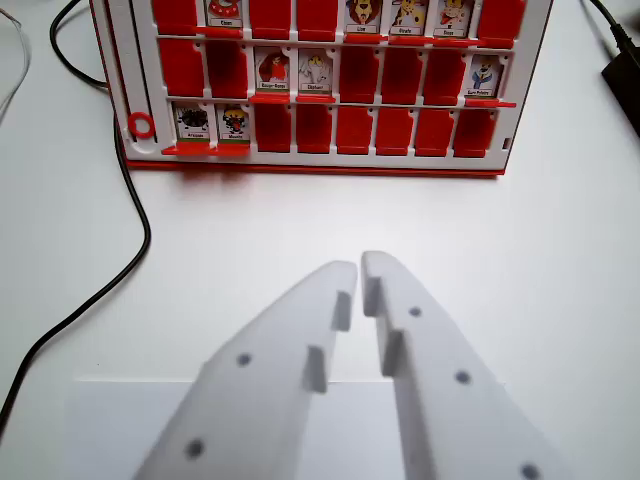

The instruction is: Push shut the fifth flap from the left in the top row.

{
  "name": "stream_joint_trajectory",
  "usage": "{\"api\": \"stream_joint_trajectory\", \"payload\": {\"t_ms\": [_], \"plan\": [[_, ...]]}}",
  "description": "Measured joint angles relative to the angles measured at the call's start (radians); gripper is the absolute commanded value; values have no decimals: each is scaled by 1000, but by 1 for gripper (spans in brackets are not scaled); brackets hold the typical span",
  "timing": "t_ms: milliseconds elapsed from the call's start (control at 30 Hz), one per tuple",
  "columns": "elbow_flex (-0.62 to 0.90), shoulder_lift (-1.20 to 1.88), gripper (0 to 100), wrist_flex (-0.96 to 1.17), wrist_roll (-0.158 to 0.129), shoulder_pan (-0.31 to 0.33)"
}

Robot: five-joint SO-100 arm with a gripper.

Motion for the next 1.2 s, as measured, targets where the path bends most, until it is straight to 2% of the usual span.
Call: {"api": "stream_joint_trajectory", "payload": {"t_ms": [1200], "plan": [[0,-26,0,-6,-3,9]]}}
